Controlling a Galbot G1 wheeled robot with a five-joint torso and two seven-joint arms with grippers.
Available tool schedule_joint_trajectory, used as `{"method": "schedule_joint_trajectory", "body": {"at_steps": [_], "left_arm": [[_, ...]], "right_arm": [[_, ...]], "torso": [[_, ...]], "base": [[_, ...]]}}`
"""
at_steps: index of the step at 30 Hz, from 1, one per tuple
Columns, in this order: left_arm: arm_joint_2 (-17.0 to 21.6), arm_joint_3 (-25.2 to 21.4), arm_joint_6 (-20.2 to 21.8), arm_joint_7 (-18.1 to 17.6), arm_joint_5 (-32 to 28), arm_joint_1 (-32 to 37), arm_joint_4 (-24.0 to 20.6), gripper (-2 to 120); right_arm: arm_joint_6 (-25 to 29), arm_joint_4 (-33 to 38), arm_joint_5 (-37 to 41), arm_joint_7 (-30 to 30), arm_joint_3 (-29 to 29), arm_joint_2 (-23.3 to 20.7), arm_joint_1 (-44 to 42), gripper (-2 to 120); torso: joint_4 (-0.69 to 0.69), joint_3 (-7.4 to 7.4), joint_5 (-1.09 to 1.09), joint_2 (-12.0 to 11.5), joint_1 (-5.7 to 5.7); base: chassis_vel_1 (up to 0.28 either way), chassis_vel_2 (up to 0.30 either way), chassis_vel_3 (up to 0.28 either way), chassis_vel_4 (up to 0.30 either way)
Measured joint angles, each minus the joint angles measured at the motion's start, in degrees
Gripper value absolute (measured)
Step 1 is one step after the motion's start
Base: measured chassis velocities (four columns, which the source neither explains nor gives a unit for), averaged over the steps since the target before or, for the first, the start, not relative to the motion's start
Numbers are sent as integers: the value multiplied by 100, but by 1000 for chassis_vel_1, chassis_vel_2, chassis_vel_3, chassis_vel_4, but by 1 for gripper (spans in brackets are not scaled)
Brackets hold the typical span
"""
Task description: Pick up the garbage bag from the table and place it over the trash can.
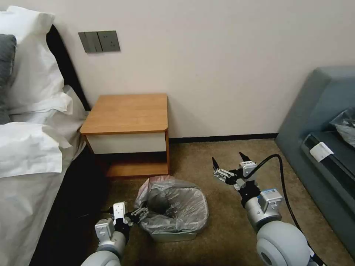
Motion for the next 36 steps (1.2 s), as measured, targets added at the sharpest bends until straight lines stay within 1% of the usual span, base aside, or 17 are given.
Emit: {"method": "schedule_joint_trajectory", "body": {"at_steps": [2,7,10,13,15,16,17,20,21,24,25,27,29,30,31,35,36], "left_arm": [[52,-89,232,292,-314,85,-142,100],[101,-157,487,542,-688,135,-317,100],[122,-165,475,545,-635,163,-379,100],[128,-169,268,452,-420,190,-419,100],[125,-197,1,421,-197,223,-437,100],[110,-251,-338,416,67,265,-445,100],[110,-251,-338,416,67,265,-445,100],[11,-429,-1149,447,750,376,-420,100],[11,-429,-1149,447,750,376,-420,100],[-211,-516,-2013,485,1435,538,-342,100],[-211,-516,-2013,485,1435,538,-342,100],[-384,-545,-2536,718,1791,685,-320,100],[-495,-572,-2751,816,1875,771,-335,100],[-585,-589,-2866,865,1848,874,-426,100],[-585,-589,-2866,865,1848,874,-426,100],[-779,-716,-3006,999,1713,1233,-780,100],[-779,-716,-3006,999,1713,1233,-780,100]], "right_arm": [[0,-25,12,2,-19,-4,24,100],[-3,-46,61,16,-44,-2,49,100],[-5,-48,67,18,-45,6,48,100],[-2,-48,67,18,-40,28,34,100],[43,-67,44,2,-5,46,-5,100],[206,-147,-15,-95,77,63,-103,100],[206,-147,-15,-95,77,63,-103,100],[836,-499,-218,-543,482,178,-456,100],[836,-499,-218,-543,482,178,-456,100],[1779,-851,-651,-965,1026,490,-992,100],[1779,-851,-651,-965,1026,490,-992,100],[2183,-911,-930,-1130,1325,795,-1375,100],[2303,-891,-1005,-1192,1445,983,-1581,100],[2421,-837,-1068,-1258,1550,1203,-1794,100],[2421,-837,-1068,-1258,1550,1203,-1794,100],[2781,-751,-1302,-1427,1676,1840,-2247,100],[2781,-751,-1302,-1427,1676,1840,-2247,100]], "torso": [[0,0,1,0,0],[0,0,0,0,0],[0,0,0,0,0],[0,0,0,0,0],[1,0,0,0,0],[0,0,0,0,0],[0,0,0,0,0],[1,0,2,0,0],[1,0,2,0,0],[0,0,1,0,0],[0,0,1,0,0],[-1,0,1,0,0],[-1,0,0,0,0],[0,0,-1,0,0],[0,0,-1,0,0],[-1,0,0,0,0],[-1,0,0,0,0]], "base": [[0,0,0,0],[0,0,0,0],[0,0,0,0],[0,0,0,0],[0,0,0,0],[0,0,0,0],[0,0,0,0],[0,0,0,0],[0,0,0,0],[0,0,0,0],[0,0,0,0],[0,0,0,0],[0,0,0,0],[0,0,0,0],[0,0,0,0],[0,0,0,0],[0,0,0,0]]}}
